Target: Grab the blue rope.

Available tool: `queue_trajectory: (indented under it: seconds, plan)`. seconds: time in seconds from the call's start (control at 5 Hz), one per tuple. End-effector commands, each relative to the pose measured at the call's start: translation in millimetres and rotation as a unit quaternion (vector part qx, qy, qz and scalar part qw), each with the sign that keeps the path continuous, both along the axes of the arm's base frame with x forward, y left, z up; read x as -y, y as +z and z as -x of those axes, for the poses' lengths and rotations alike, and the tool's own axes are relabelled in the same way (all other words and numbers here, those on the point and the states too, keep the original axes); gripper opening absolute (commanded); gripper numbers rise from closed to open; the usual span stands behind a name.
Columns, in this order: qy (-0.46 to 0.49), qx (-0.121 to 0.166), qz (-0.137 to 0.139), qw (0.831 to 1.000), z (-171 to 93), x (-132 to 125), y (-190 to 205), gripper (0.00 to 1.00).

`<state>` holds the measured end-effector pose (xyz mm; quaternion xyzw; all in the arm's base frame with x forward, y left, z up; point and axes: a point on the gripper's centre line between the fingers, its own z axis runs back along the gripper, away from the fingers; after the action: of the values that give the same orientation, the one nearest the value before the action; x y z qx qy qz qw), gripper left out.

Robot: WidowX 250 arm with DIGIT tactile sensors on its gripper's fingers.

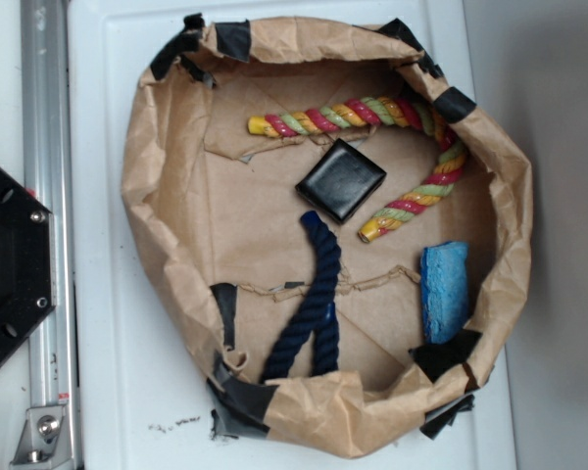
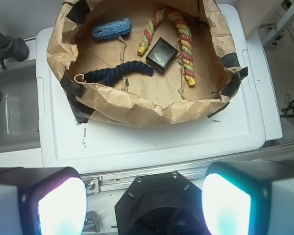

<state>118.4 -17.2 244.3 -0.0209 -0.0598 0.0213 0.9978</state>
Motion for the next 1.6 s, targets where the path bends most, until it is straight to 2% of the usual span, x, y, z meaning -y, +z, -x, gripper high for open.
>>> queue_trajectory:
  seconds: [0.0,0.2,0.4,0.6,0.8,1.0,1.2,1.4]
  plan:
    - [0.000,0.000,0.000,1.000,0.0,0.0,0.0,1.00]
    - [0.101,0.008,0.032,0.994,-50.0,2.4,-15.5,1.00]
    - [0.198,-0.012,0.042,0.979,-87.5,8.7,-44.0,1.00]
    - [0.315,-0.037,0.040,0.948,-108.7,18.1,-87.3,1.00]
    - [0.341,-0.060,0.057,0.936,-111.6,28.5,-120.2,1.00]
    - [0.343,-0.056,0.065,0.935,-114.8,39.0,-159.6,1.00]
    - [0.330,-0.047,0.067,0.940,-118.9,43.6,-185.2,1.00]
    - [0.311,-0.058,0.089,0.944,-122.6,58.8,-220.7,1.00]
